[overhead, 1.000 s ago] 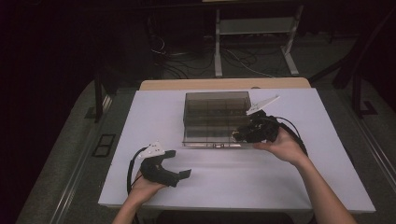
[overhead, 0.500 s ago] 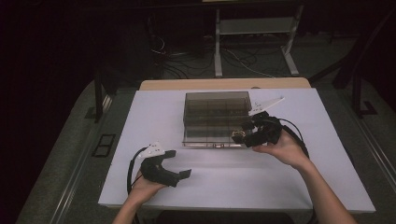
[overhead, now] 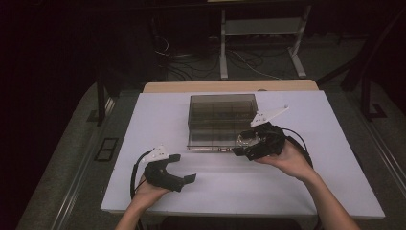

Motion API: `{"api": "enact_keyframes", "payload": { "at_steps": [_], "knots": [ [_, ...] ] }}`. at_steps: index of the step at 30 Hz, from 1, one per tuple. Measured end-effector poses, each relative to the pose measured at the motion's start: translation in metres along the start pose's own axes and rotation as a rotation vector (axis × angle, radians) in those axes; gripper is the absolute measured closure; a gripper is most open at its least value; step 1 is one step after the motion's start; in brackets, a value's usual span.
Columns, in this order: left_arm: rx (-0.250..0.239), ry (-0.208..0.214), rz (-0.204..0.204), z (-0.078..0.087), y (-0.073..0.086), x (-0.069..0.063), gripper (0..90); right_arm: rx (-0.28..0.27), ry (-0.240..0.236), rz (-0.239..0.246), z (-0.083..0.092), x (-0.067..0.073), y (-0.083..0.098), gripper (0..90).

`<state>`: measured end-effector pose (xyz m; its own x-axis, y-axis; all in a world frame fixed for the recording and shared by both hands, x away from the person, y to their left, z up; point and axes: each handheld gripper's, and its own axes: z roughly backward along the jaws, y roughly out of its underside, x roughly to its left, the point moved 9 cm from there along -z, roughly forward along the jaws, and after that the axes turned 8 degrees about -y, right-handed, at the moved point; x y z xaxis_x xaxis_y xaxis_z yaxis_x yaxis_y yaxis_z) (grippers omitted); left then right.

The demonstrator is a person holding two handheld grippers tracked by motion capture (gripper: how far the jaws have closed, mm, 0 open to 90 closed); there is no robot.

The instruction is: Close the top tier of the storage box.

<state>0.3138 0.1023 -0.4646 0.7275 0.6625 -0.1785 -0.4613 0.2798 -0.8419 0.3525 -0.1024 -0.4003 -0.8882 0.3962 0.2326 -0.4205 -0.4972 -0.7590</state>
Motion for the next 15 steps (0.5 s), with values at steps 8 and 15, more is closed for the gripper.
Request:
{"api": "enact_keyframes", "payload": {
  "at_steps": [8, 15],
  "knots": [
    [-0.002, 0.001, 0.003, 0.0, 0.0, 0.0, 0.0, 0.012, -0.025, 0.03, -0.009, 0.012, 0.0, 28.2],
    [-0.001, 0.0, 0.001, 0.001, 0.0, 0.0, 0.0, 0.038, -0.071, 0.054, -0.019, 0.025, 0.003, 24.7]
  ]
}}
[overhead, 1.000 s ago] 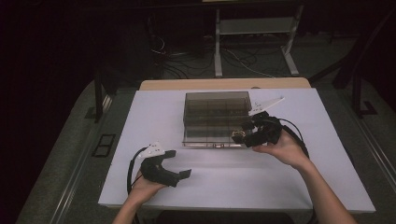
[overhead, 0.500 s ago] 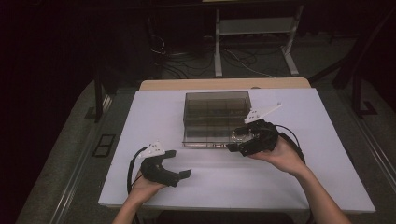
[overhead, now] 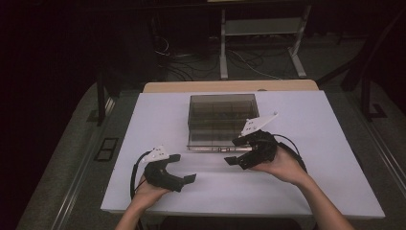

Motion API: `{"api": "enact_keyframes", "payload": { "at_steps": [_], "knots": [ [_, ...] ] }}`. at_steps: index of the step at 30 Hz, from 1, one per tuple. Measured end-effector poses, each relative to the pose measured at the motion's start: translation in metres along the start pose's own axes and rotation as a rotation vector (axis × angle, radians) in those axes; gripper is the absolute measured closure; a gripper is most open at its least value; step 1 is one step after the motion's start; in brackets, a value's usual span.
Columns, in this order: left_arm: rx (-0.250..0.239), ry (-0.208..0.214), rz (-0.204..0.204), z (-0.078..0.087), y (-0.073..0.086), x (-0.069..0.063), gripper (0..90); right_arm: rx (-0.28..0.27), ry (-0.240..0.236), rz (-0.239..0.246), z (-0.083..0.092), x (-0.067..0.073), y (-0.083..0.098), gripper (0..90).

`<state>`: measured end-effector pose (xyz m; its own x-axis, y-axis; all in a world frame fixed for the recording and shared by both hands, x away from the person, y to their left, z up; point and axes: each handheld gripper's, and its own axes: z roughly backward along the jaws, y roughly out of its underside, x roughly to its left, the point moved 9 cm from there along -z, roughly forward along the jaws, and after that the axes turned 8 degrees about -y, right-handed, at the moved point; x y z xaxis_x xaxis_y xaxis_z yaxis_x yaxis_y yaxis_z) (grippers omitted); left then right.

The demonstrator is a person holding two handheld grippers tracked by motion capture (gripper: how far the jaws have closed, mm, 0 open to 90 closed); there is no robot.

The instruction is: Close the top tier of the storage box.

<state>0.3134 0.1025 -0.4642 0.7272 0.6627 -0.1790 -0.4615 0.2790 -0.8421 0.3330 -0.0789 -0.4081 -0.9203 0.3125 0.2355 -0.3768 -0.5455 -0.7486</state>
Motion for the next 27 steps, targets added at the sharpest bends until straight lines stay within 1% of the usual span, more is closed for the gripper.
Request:
{"api": "enact_keyframes", "payload": {
  "at_steps": [2, 5, 6, 10, 11, 13, 14, 15, 16, 18, 19, 20, 21, 24, 27],
  "knots": [
    [-0.003, -0.001, 0.005, 0.0, 0.0, 0.0, 0.0, 0.015, -0.019, 0.008, -0.004, 0.004, 0.002, 22.1],
    [0.001, 0.0, 0.0, 0.0, 0.0, 0.0, 0.0, 0.036, -0.035, 0.012, -0.011, 0.007, 0.004, 20.7],
    [-0.002, 0.0, 0.001, 0.0, 0.0, -0.001, 0.0, 0.044, -0.049, 0.021, -0.014, 0.008, 0.006, 20.6],
    [0.001, 0.001, 0.004, 0.0, 0.0, 0.0, 0.0, 0.073, -0.056, 0.017, -0.024, 0.008, 0.011, 23.6],
    [0.001, 0.001, 0.003, 0.0, 0.0, 0.0, 0.0, 0.082, -0.051, 0.029, -0.025, 0.006, 0.012, 24.0],
    [0.0, 0.001, 0.003, 0.0, 0.0, 0.0, 0.0, 0.093, -0.062, 0.033, -0.029, 0.006, 0.014, 31.4],
    [0.002, 0.002, 0.002, 0.0, 0.0, 0.0, 0.0, 0.091, -0.071, 0.028, -0.031, 0.007, 0.015, 34.6],
    [0.003, 0.001, 0.001, 0.0, 0.0, 0.0, 0.0, 0.103, -0.068, 0.039, -0.033, 0.005, 0.016, 38.2],
    [0.004, 0.001, 0.0, 0.0, 0.0, 0.0, 0.0, 0.104, -0.064, 0.026, -0.035, 0.005, 0.016, 42.6],
    [0.001, 0.002, 0.001, 0.0, 0.0, -0.001, 0.0, 0.116, -0.053, 0.028, -0.038, 0.002, 0.018, 50.5],
    [0.001, 0.002, 0.0, 0.0, 0.0, -0.001, 0.0, 0.12, -0.047, 0.039, -0.039, 0.0, 0.018, 53.3],
    [0.001, 0.002, -0.001, 0.0, 0.0, 0.0, 0.0, 0.117, -0.047, 0.029, -0.04, 0.0, 0.018, 56.9],
    [0.001, 0.001, -0.001, 0.0, 0.0, 0.0, 0.0, 0.118, -0.036, 0.032, -0.041, -0.002, 0.018, 60.1],
    [0.003, 0.001, -0.004, 0.0, 0.0, 0.0, 0.0, 0.108, -0.025, 0.023, -0.044, -0.004, 0.016, 67.9],
    [0.004, 0.003, -0.005, 0.0, 0.0, 0.0, 0.0, 0.111, -0.011, 0.022, -0.046, -0.007, 0.016, 74.1]
  ]
}}
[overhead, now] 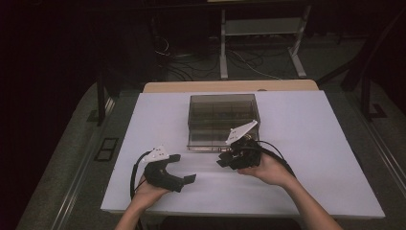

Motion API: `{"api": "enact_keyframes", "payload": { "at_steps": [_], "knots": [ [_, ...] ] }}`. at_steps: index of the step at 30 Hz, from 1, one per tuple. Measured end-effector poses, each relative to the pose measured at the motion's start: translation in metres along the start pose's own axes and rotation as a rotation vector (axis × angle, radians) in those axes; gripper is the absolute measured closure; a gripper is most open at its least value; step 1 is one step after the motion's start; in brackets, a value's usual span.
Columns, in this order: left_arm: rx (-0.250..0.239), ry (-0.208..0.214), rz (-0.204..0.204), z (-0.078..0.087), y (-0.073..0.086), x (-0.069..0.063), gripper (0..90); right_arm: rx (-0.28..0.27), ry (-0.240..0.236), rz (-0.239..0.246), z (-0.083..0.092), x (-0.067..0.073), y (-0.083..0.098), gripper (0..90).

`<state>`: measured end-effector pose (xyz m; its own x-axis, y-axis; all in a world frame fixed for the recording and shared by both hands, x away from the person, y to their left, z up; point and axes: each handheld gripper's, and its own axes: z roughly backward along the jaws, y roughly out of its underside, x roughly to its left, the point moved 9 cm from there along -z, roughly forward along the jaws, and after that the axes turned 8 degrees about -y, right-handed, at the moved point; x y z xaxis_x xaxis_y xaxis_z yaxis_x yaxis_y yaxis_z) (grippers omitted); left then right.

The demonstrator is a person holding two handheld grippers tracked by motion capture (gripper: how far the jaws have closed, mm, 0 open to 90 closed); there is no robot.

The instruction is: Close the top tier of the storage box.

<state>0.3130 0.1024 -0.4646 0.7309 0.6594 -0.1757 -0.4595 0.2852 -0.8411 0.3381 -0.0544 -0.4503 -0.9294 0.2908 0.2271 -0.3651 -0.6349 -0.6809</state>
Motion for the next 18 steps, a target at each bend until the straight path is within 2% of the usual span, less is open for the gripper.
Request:
{"api": "enact_keyframes", "payload": {
  "at_steps": [6, 7, 18],
  "knots": [
    [-0.001, 0.0, -0.004, 0.0, 0.0, 0.0, 0.0, -0.004, 0.015, -0.032, -0.004, -0.004, -0.001, 86.4],
    [0.001, 0.001, -0.005, 0.0, 0.0, 0.0, 0.0, -0.002, 0.027, -0.024, -0.004, -0.006, -0.001, 87.9],
    [0.001, 0.001, -0.005, 0.0, 0.0, 0.0, 0.0, 0.01, 0.062, -0.037, -0.007, -0.013, -0.001, 88.8]
  ]
}}
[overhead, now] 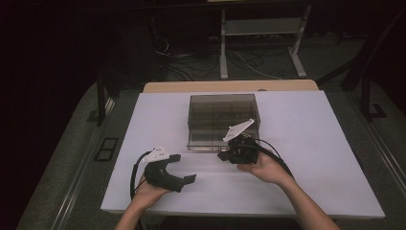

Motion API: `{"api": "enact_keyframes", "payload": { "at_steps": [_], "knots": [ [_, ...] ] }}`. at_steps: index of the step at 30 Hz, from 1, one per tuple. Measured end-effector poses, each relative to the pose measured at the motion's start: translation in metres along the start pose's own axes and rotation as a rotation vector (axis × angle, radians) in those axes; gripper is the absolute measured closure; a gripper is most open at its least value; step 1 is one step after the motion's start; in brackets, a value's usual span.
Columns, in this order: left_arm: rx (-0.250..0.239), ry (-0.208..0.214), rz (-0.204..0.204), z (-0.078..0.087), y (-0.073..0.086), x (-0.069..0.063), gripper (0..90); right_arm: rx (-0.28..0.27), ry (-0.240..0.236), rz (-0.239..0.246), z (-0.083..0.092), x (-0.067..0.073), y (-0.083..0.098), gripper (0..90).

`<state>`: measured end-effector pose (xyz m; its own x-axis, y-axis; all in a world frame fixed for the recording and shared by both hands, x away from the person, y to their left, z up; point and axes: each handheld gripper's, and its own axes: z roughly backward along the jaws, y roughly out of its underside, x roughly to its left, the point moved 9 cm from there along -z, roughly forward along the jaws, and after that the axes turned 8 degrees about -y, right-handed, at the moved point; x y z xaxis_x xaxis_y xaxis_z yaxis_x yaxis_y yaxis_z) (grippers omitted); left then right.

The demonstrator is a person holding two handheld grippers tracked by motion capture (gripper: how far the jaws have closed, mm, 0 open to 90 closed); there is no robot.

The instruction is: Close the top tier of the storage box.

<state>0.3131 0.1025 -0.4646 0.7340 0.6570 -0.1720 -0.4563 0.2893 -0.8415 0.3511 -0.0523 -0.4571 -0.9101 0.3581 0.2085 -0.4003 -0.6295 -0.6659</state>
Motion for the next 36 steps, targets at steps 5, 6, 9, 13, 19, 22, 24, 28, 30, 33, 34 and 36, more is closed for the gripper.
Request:
{"api": "enact_keyframes", "payload": {
  "at_steps": [5, 6, 9, 13, 19, 22, 24, 28, 30, 33, 34, 36],
  "knots": [
    [0.002, 0.002, -0.002, 0.0, 0.0, 0.0, 0.0, 0.002, -0.002, 0.005, 0.0, 0.0, 0.0, 88.8],
    [0.002, 0.002, -0.004, 0.0, 0.0, 0.0, 0.0, 0.003, -0.003, 0.004, 0.0, 0.0, 0.0, 88.8],
    [0.002, 0.002, -0.002, 0.0, 0.0, 0.0, 0.0, 0.006, -0.003, 0.004, 0.0, 0.0, 0.0, 88.8],
    [0.001, 0.002, -0.004, 0.0, 0.0, 0.0, 0.0, 0.002, -0.003, 0.002, 0.0, -0.003, -0.002, 88.8],
    [0.003, 0.003, -0.001, 0.0, 0.0, 0.0, 0.0, 0.0, 0.002, 0.009, 0.001, -0.004, -0.004, 88.8],
    [0.0, 0.002, 0.001, 0.0, 0.0, 0.0, 0.0, -0.001, -0.001, 0.003, 0.001, -0.005, -0.005, 88.8],
    [0.0, 0.002, 0.001, 0.0, 0.0, 0.0, 0.0, -0.002, 0.005, 0.001, 0.001, -0.007, -0.005, 88.8],
    [0.004, 0.003, 0.001, 0.0, 0.0, 0.0, 0.0, -0.003, 0.008, -0.01, 0.002, -0.009, -0.006, 88.8],
    [0.003, 0.003, 0.004, 0.0, 0.0, -0.001, 0.0, -0.006, 0.01, -0.012, 0.002, -0.011, -0.006, 88.8],
    [0.003, 0.004, 0.004, 0.0, 0.0, -0.001, 0.0, -0.008, 0.014, -0.017, 0.002, -0.013, -0.007, 88.8],
    [0.003, 0.004, 0.003, 0.0, 0.0, -0.001, 0.0, -0.007, 0.016, -0.018, 0.002, -0.013, -0.007, 88.8],
    [0.004, 0.004, 0.002, 0.0, 0.0, -0.001, 0.0, -0.009, 0.015, -0.025, 0.002, -0.015, -0.007, 88.8]
  ]
}}
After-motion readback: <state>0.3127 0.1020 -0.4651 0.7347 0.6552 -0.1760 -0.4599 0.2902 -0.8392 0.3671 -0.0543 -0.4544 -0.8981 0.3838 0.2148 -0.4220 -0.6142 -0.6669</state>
